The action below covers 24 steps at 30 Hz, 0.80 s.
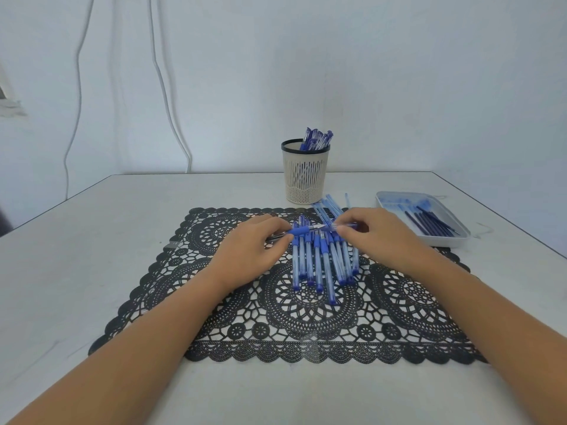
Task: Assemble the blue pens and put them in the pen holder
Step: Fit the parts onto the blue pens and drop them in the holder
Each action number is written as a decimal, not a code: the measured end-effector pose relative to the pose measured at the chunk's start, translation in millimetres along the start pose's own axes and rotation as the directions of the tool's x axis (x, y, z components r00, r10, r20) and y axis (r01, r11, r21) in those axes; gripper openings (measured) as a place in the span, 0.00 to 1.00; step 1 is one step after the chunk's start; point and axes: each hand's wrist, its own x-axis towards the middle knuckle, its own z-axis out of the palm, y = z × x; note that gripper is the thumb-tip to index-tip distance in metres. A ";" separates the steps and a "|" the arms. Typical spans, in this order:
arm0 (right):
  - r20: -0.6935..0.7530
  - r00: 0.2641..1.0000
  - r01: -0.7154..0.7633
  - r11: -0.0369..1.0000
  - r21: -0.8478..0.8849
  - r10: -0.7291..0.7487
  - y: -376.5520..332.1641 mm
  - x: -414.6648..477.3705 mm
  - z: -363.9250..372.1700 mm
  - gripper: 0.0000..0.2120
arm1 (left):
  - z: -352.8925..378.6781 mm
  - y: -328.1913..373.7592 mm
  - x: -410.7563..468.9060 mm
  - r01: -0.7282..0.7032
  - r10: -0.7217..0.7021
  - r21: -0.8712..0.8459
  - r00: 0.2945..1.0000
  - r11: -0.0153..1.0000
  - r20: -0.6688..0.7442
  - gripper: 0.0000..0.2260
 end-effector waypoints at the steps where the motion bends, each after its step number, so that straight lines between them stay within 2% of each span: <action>1: 0.006 1.000 0.006 1.000 -0.005 -0.006 0.9 0.5 0.5 0.06 | 0.0 0.0 0.0 -0.006 0.006 -0.002 1.000 1.000 0.003 0.09; 11: 0.009 0.999 0.033 0.997 0.071 -0.034 3.1 1.1 -2.3 0.08 | -2.8 5.0 0.7 -0.047 0.047 -0.041 0.999 0.998 -0.006 0.13; 24: 0.011 1.000 0.021 0.997 0.068 -0.022 2.0 -0.4 -2.4 0.09 | -3.7 4.0 1.2 -0.042 0.042 -0.046 0.999 0.998 -0.010 0.14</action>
